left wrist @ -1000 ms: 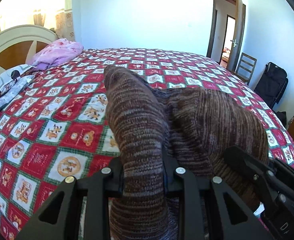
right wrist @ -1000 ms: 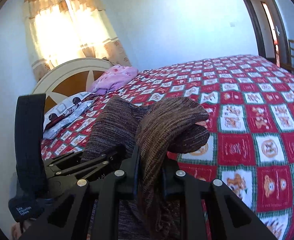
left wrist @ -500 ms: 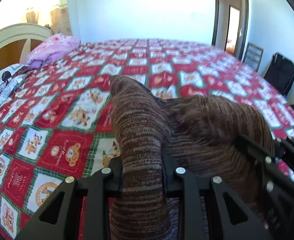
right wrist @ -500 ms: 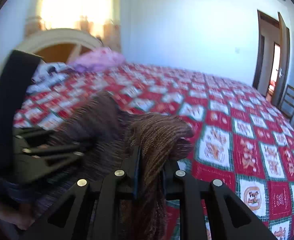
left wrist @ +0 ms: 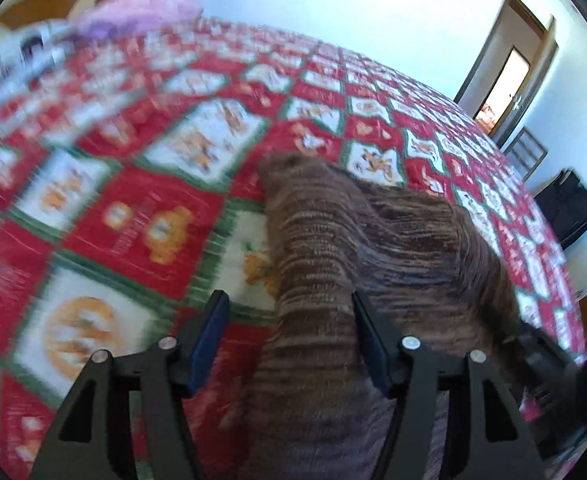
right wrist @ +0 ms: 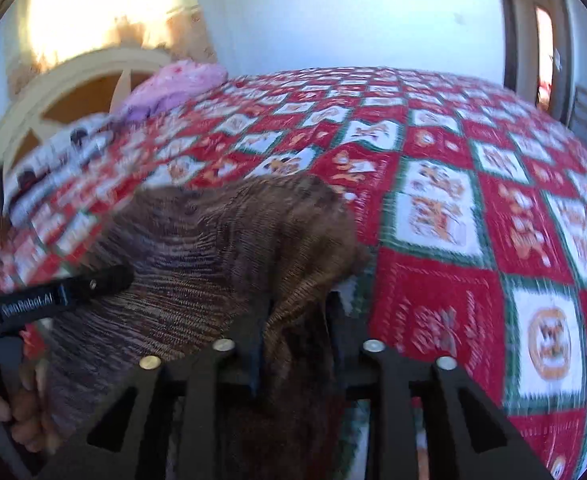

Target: Fold small clothes

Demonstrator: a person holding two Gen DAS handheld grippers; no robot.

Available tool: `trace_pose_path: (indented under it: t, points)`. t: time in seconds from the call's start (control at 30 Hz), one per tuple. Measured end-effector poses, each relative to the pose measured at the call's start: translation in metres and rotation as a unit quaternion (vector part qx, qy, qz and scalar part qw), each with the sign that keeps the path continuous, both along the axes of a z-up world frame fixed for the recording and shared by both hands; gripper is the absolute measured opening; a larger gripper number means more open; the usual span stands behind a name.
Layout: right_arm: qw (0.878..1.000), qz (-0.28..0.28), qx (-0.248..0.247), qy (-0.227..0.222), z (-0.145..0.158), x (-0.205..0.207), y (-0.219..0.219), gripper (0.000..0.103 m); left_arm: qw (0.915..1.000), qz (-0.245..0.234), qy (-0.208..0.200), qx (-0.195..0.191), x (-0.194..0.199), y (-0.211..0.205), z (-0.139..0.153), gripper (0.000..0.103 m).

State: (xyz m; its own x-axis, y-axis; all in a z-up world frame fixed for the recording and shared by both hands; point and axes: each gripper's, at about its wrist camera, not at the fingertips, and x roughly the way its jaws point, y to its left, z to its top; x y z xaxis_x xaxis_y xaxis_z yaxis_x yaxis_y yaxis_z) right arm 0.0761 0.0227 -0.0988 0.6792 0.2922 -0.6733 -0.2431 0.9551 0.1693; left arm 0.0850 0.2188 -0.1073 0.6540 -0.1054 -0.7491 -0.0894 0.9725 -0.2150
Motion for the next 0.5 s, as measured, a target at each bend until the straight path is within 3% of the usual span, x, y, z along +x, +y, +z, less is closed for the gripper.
trace_pose_path:
  t: [0.13,0.27,0.4,0.5]
  points:
    - [0.995,-0.058,0.056,-0.062,0.026,-0.049,-0.030,0.031,0.9985,-0.005,-0.040,0.038,-0.034,-0.004,0.018,0.066]
    - [0.996,-0.015,0.036,-0.080,0.035,-0.083,-0.007,0.027,0.9964,-0.025,-0.055,0.059,-0.059,-0.022,0.018,0.066]
    - [0.998,0.030,0.015,-0.056,0.024,-0.100,0.028,0.027,0.9951,-0.033,-0.035,0.086,-0.065,-0.040,0.003,0.065]
    - [0.999,0.039,-0.010,-0.018,-0.001,-0.103,0.041,0.027,0.9943,-0.030,-0.024,0.100,-0.068,-0.045,-0.006,0.065]
